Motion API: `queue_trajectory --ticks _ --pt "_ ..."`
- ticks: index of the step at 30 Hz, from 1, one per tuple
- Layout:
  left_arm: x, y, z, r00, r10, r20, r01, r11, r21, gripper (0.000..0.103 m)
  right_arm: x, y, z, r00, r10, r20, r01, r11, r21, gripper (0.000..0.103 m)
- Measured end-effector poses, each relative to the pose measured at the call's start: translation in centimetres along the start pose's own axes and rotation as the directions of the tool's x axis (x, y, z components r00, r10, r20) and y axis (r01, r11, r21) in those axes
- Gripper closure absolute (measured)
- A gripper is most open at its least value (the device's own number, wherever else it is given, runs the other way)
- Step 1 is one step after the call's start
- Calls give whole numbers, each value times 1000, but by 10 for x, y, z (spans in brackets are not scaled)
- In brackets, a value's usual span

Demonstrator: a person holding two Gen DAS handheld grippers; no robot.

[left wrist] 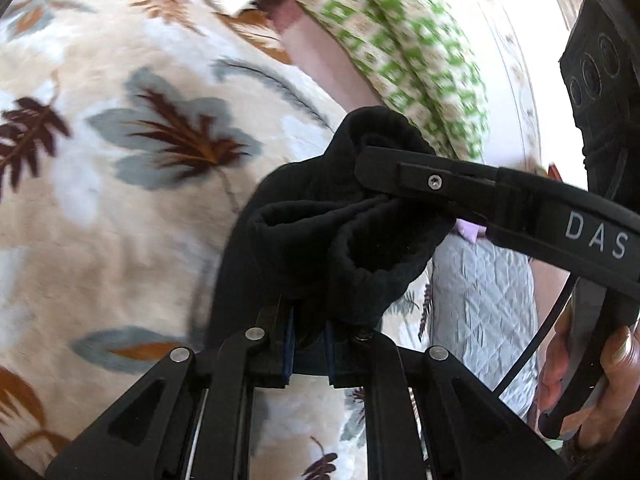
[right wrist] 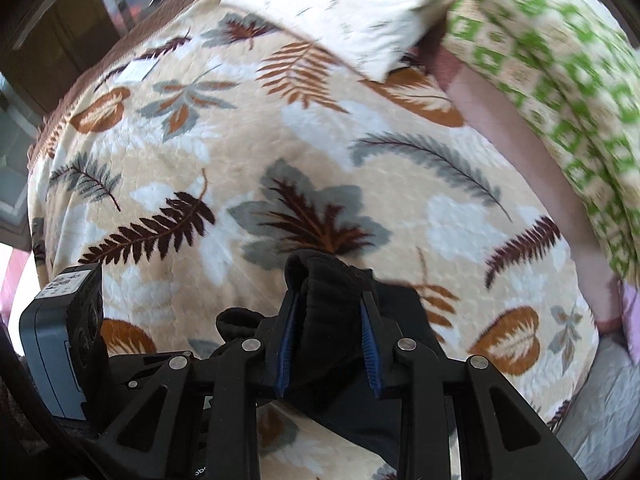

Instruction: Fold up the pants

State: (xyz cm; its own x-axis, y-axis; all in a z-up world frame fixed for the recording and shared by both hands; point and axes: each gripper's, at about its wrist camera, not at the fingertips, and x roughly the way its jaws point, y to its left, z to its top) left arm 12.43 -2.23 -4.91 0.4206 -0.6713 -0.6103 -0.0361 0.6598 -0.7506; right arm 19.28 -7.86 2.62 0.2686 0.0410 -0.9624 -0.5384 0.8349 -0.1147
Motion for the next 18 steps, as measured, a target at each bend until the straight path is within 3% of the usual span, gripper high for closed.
queue_trajectory --ticks 10,18 --pt "53 -57 -29 995 62 -80 -52 990 132 94 -18 -77 -72 994 59 87 -72 985 159 73" --pt "96 -71 -47 977 176 -122 -145 963 229 94 13 -145 -133 964 183 192 -239 915 325 73"
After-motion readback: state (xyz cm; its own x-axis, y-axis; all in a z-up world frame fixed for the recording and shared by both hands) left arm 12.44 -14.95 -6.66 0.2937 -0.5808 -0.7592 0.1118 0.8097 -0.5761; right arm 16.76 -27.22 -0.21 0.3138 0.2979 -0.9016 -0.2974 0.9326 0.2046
